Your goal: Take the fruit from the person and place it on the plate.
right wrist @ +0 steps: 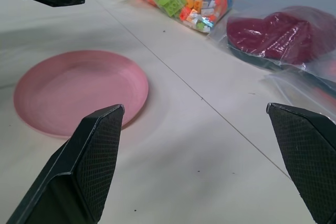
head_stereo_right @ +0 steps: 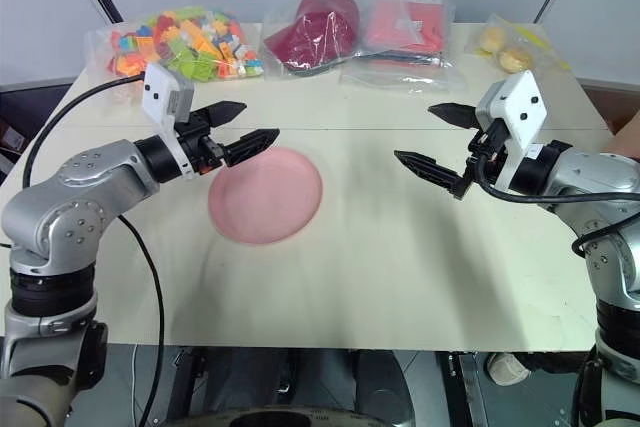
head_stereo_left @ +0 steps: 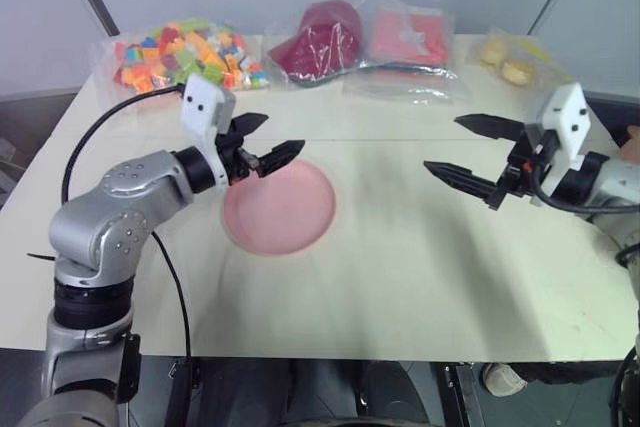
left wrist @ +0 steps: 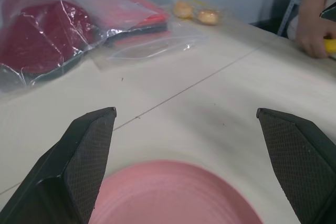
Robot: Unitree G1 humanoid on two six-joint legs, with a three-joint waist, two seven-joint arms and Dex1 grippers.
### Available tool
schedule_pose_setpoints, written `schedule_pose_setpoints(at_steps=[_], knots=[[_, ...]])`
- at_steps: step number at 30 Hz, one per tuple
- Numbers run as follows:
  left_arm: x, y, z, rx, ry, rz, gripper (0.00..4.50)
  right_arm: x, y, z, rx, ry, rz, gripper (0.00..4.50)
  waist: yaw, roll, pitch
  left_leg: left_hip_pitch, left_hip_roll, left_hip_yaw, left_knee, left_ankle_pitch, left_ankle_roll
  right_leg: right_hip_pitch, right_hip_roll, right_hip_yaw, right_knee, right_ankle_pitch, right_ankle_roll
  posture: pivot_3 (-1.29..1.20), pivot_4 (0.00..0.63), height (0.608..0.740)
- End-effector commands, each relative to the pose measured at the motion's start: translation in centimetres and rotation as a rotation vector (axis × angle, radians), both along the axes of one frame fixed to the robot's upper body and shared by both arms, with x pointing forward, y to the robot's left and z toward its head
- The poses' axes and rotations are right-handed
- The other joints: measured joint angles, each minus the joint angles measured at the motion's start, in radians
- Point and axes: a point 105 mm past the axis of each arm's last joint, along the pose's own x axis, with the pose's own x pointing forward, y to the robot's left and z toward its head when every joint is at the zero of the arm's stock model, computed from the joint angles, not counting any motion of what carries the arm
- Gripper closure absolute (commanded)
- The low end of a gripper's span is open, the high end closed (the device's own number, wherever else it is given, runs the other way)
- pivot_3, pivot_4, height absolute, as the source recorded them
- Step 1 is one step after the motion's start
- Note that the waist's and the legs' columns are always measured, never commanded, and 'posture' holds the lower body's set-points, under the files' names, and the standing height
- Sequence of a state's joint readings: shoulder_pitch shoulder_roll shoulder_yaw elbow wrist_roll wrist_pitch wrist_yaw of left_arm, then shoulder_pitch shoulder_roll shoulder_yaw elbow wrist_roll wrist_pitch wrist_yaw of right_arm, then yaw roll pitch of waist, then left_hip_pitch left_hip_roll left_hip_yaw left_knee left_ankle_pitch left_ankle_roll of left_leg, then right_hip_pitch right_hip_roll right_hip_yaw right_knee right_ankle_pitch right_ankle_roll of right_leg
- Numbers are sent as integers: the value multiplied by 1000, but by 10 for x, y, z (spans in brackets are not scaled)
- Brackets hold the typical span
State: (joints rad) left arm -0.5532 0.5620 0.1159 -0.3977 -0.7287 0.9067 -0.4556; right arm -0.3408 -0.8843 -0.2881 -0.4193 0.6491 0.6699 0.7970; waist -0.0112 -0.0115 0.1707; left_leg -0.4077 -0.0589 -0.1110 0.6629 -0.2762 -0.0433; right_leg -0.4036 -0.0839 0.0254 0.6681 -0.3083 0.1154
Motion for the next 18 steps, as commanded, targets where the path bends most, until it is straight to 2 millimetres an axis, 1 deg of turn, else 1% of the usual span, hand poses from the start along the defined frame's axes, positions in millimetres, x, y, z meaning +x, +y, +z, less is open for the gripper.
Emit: schedule_pose_setpoints(at_steps=[1, 6, 18], knots=[[-4, 1, 12, -3, -55, -5, 0, -2, 2, 14, -11, -65, 4, 60, 0, 0, 0, 0, 0, 0, 0, 0, 0, 0, 0, 0, 0, 0, 0, 0, 150, 740], [-9, -2, 16, -42, -54, -33, 0, -2, 2, 14, -15, -61, 6, 60, 0, 0, 0, 0, 0, 0, 0, 0, 0, 0, 0, 0, 0, 0, 0, 0, 150, 740], [-10, 2, 13, -13, -51, -22, 0, -3, 0, 13, -18, -50, 5, 60, 0, 0, 0, 0, 0, 0, 0, 0, 0, 0, 0, 0, 0, 0, 0, 0, 150, 740]])
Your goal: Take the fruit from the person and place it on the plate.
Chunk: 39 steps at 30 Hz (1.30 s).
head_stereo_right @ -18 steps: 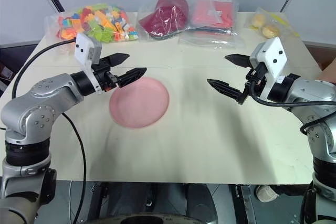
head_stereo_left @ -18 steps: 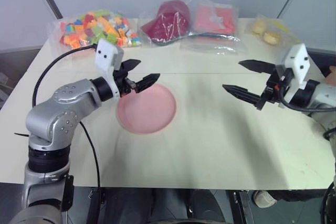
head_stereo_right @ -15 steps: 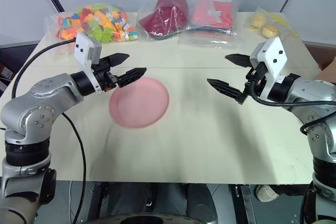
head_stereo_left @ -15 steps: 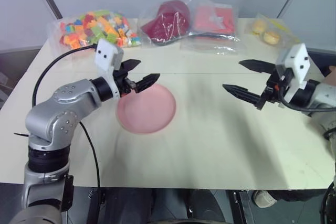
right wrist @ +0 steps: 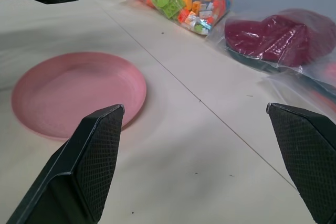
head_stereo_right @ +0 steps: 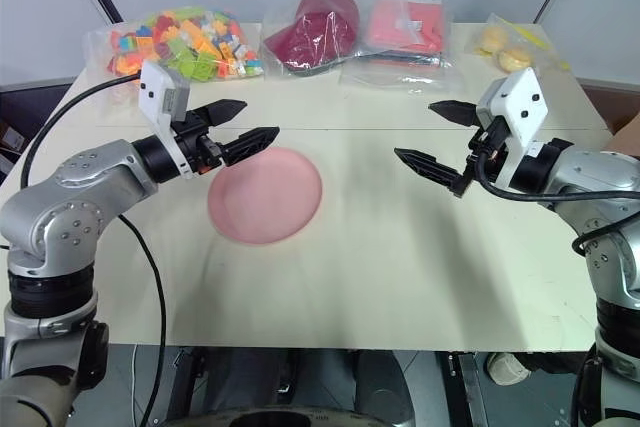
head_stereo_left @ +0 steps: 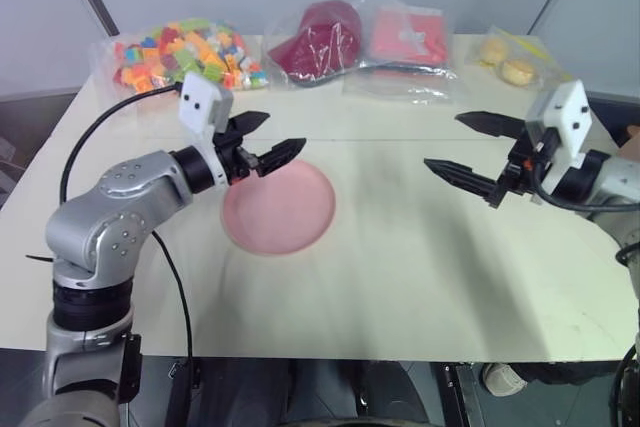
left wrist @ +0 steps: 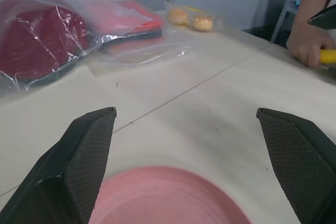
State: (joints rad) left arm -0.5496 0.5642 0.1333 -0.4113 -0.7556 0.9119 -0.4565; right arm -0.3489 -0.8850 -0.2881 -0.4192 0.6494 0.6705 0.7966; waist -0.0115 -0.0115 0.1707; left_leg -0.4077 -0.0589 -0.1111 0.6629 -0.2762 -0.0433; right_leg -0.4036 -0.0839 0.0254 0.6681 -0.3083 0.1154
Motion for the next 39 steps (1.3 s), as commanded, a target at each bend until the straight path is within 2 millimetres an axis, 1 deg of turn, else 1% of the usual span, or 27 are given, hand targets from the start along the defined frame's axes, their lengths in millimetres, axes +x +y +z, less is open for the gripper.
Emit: schedule_pose_setpoints(at_steps=[1, 9, 20, 39], knots=[[-7, 2, 9, 6, -44, -9, 0, -4, 0, 10, -19, -39, 7, 60, 0, 0, 0, 0, 0, 0, 0, 0, 0, 0, 0, 0, 0, 0, 0, 0, 150, 740], [-7, 10, 4, 33, -22, 31, 0, -5, 2, 7, -18, -37, 13, 60, 0, 0, 0, 0, 0, 0, 0, 0, 0, 0, 0, 0, 0, 0, 0, 0, 150, 740], [-8, 11, 3, 39, -21, 38, 0, -3, 0, 4, -21, -34, 15, 60, 0, 0, 0, 0, 0, 0, 0, 0, 0, 0, 0, 0, 0, 0, 0, 0, 150, 740], [-3, 12, 7, 33, -31, 45, 0, -4, -1, 4, -10, -48, 6, 60, 0, 0, 0, 0, 0, 0, 0, 0, 0, 0, 0, 0, 0, 0, 0, 0, 150, 740]])
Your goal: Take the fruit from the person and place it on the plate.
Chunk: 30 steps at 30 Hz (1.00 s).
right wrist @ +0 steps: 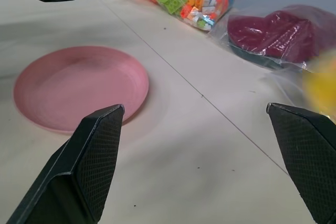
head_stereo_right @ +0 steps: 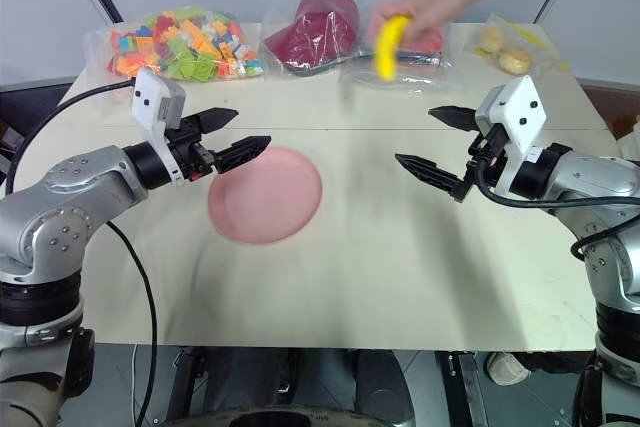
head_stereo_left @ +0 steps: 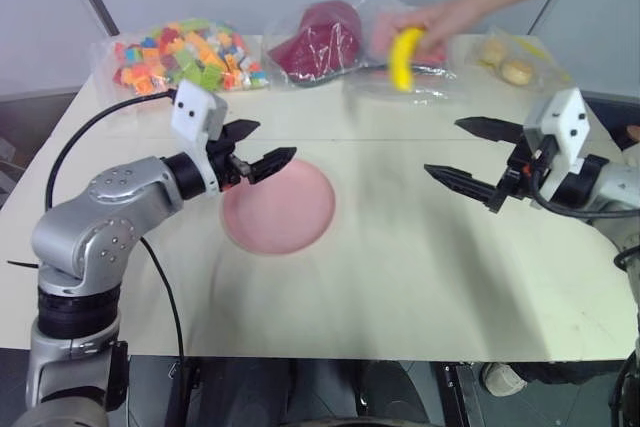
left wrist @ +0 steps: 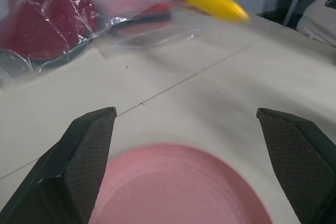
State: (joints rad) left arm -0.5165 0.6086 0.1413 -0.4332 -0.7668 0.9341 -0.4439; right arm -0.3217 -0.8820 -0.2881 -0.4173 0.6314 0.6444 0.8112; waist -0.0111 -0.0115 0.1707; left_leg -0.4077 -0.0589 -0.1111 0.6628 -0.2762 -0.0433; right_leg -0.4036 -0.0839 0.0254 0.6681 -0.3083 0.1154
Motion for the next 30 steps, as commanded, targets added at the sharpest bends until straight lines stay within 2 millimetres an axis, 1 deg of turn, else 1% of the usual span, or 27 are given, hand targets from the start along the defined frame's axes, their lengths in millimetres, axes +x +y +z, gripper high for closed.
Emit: schedule_pose_setpoints(at_steps=[1, 5, 12, 16, 21, 24, 30], knots=[[0, 4, 14, -12, -58, 16, 0, -3, 1, 10, 3, -52, 5, 60, 0, 0, 0, 0, 0, 0, 0, 0, 0, 0, 0, 0, 0, 0, 0, 0, 150, 740], [3, 5, 19, -64, -55, 41, 0, -3, 2, 10, 3, -53, 6, 60, 0, 0, 0, 0, 0, 0, 0, 0, 0, 0, 0, 0, 0, 0, 0, 0, 150, 740], [18, 6, 38, -228, -28, 88, 0, -2, 4, 10, 0, -56, 9, 60, 0, 0, 0, 0, 0, 0, 1, 0, 0, 0, 0, 0, 0, 0, 0, 0, 150, 740], [28, -6, 41, -302, 7, 50, 0, -1, 6, 11, 0, -61, 13, 60, 0, 0, 0, 0, 0, 0, 1, 0, 0, 0, 0, 0, 0, 0, 0, 0, 150, 740], [41, -23, 38, -337, 46, -4, 0, -1, 9, 11, 2, -67, 17, 60, 0, 0, 0, 0, 0, 0, 1, 0, 0, 0, 0, 0, 0, 0, 0, 0, 150, 740], [55, -33, 36, -354, 67, -24, 0, -1, 11, 12, 3, -76, 20, 60, 0, 0, 0, 0, 0, 0, 1, 0, 0, 0, 0, 0, 0, 0, 0, 0, 150, 740], [80, -50, 39, -402, 93, -68, 0, -3, 13, 13, 5, -88, 10, 60, 0, -1, 0, 0, -1, 0, 1, 0, 0, 0, 0, 0, 0, 0, 0, 0, 150, 740]])
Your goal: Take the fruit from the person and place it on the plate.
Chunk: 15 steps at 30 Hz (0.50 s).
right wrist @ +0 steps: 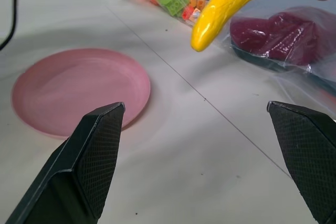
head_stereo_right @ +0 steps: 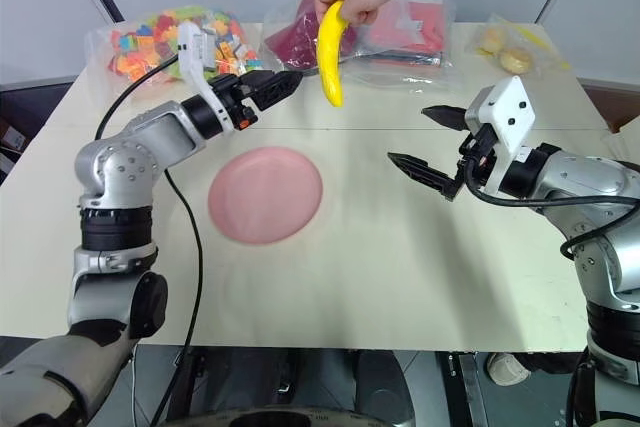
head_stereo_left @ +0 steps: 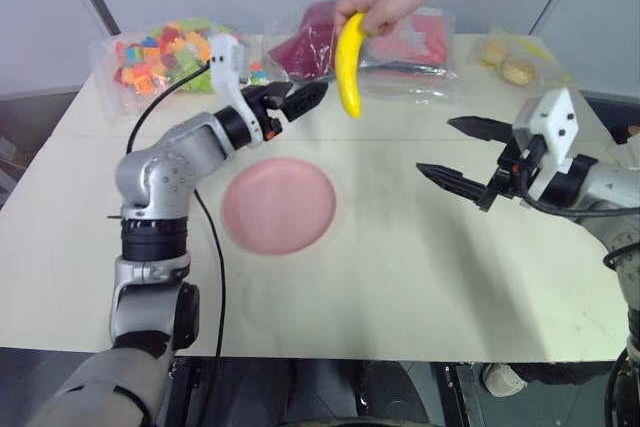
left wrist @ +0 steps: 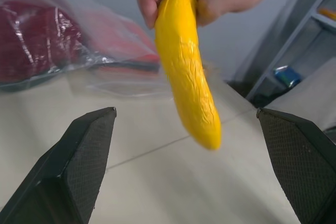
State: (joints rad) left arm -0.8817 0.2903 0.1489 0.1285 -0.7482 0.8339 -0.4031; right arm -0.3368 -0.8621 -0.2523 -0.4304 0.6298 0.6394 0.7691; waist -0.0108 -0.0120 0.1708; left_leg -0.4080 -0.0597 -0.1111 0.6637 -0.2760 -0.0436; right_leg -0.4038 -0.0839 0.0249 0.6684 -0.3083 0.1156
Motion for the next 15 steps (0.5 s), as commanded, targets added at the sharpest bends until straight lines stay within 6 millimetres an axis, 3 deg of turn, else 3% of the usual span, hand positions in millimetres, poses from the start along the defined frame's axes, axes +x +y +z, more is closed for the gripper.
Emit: schedule_pose_setpoints(at_steps=[1, 5, 15], knots=[[10, -7, 13, -29, -43, -20, 0, -6, 4, 14, -5, -77, 7, 60, 0, 0, 0, 0, 0, 0, 0, 0, 0, 0, 0, 0, 0, 0, 0, 0, 150, 740], [24, -18, 12, -56, -15, -41, 0, -7, 4, 14, -2, -83, -4, 60, -1, 0, 0, 0, 0, 0, 0, 0, 0, 0, 0, 0, 0, 0, 0, 0, 150, 740], [37, -47, 11, -36, -18, -109, 0, -11, 2, 15, 3, -93, -32, 60, 0, 0, 0, 0, 0, 0, 0, 0, 0, -1, 0, 0, 0, 0, 0, 0, 150, 740]])
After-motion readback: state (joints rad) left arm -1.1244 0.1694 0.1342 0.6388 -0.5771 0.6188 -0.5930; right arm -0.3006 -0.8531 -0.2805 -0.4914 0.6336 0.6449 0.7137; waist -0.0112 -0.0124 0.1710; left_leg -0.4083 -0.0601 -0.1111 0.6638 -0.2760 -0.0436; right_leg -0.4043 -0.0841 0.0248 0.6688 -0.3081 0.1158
